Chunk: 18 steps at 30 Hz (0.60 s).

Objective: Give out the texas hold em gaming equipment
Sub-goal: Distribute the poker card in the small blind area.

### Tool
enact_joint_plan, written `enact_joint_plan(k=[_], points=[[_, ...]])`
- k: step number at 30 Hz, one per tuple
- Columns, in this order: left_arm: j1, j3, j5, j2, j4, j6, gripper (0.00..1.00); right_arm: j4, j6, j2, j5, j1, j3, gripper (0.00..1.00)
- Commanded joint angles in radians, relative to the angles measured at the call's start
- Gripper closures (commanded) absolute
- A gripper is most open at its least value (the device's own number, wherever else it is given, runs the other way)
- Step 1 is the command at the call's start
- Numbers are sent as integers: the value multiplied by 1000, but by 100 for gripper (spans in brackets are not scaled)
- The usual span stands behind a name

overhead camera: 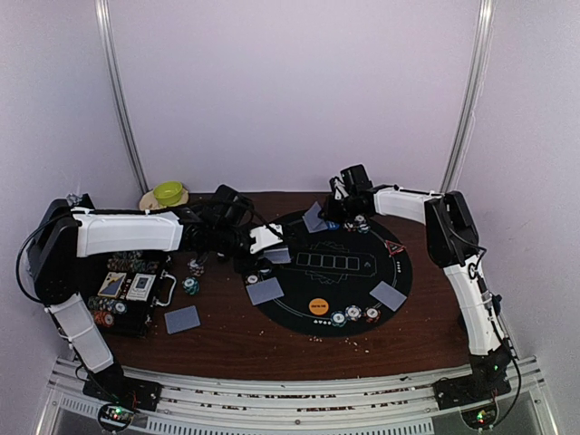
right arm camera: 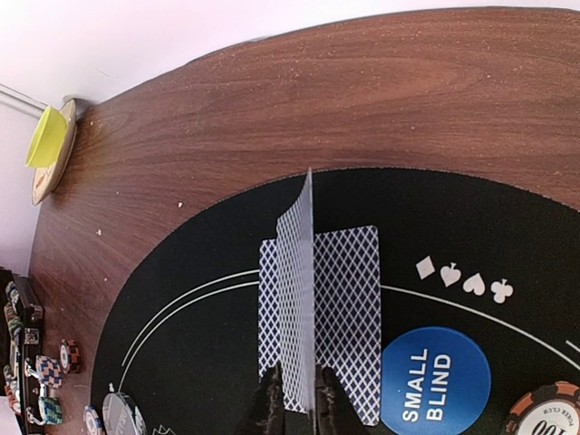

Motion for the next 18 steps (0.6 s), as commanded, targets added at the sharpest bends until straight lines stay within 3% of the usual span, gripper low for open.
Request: enact_joint_plan(k=[1, 8, 18], points=[[8, 22, 19, -6, 18, -7, 96, -5, -17, -19, 24, 6, -14, 85], [8, 21, 24, -6, 17, -6, 96, -8, -25, -39, 23, 6, -55, 85], [7, 20, 29, -6, 16, -6, 96, -28, -54, -58, 52, 6, -38, 73]])
